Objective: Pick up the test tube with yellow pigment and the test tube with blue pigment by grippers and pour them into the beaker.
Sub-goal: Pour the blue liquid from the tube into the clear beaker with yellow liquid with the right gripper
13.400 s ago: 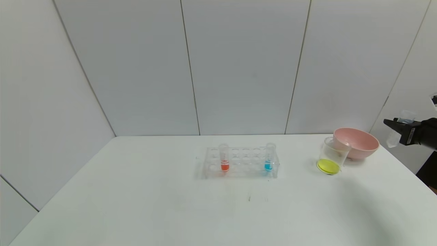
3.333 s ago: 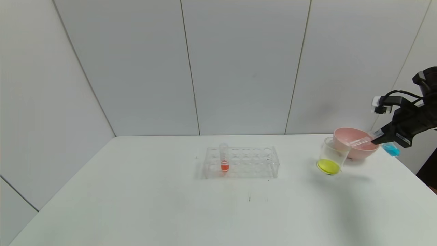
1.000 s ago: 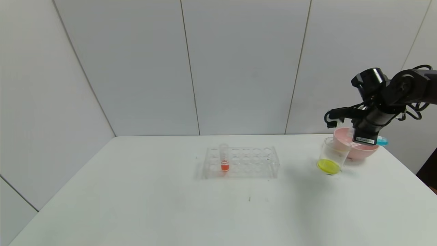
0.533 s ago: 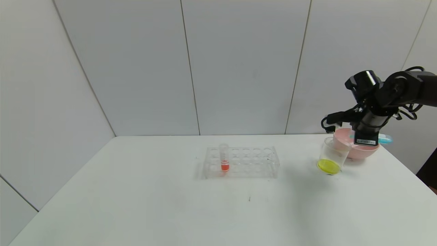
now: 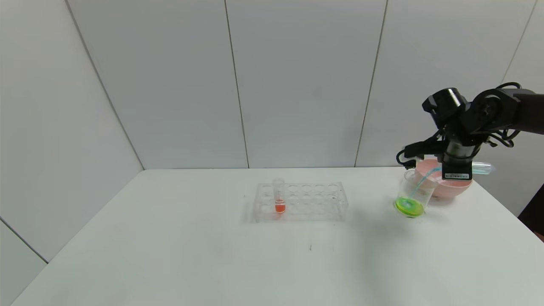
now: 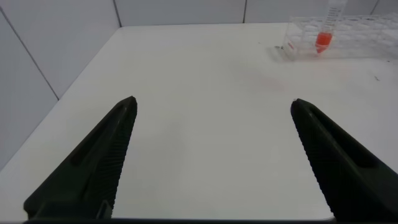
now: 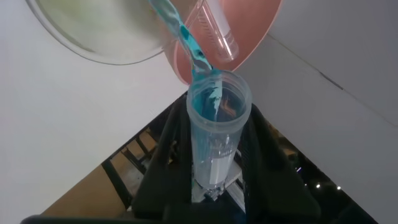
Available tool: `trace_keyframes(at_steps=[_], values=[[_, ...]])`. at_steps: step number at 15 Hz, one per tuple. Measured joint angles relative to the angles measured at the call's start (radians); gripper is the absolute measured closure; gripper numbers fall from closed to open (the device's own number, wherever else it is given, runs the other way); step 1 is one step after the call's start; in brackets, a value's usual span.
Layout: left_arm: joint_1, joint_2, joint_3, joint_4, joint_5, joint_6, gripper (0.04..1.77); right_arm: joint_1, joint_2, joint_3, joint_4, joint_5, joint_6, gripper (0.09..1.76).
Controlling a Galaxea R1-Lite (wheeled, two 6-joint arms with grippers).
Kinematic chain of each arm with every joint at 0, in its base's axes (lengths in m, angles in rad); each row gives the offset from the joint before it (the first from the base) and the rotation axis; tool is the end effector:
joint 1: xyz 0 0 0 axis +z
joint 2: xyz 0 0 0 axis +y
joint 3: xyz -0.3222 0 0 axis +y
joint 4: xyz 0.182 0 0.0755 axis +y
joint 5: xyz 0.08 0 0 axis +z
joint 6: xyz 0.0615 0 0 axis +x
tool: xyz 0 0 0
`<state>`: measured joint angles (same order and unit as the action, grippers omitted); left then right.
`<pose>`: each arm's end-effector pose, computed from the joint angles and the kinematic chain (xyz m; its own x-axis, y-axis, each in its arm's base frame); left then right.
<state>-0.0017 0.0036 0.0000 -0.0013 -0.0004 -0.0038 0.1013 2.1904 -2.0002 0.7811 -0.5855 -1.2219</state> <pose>0.0016 0.0000 0.0757 1.0000 -0.0021 -0.0023 0.0021 1.0000 -0.0038 0.4553 0.0121 0.1937 0.5237 -0.5022 -0.6881 -0.6947 0.2158 -0.6862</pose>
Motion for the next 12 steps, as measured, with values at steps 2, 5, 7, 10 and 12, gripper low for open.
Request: trace_keyframes(at_steps=[2, 5, 7, 10, 12], values=[[0.0, 0.0, 0.0, 0.0, 0.0, 0.0, 0.05, 0.011, 0.001, 0.0, 0.001, -0.013, -0.017, 1.33], [0.0, 0.0, 0.0, 0.0, 0.0, 0.0, 0.05, 0.025, 0.01, 0.0, 0.001, -0.038, -0.022, 1.33], [0.0, 0.0, 0.0, 0.0, 0.0, 0.0, 0.05, 0.037, 0.018, 0.0, -0.001, -0.077, -0.033, 1.33], [0.0, 0.0, 0.0, 0.0, 0.0, 0.0, 0.05, 0.054, 0.034, 0.0, -0.013, -0.127, -0.037, 1.33], [0.0, 0.0, 0.0, 0.0, 0.0, 0.0, 0.05, 0.063, 0.042, 0.0, -0.024, -0.173, -0.064, 1.33]])
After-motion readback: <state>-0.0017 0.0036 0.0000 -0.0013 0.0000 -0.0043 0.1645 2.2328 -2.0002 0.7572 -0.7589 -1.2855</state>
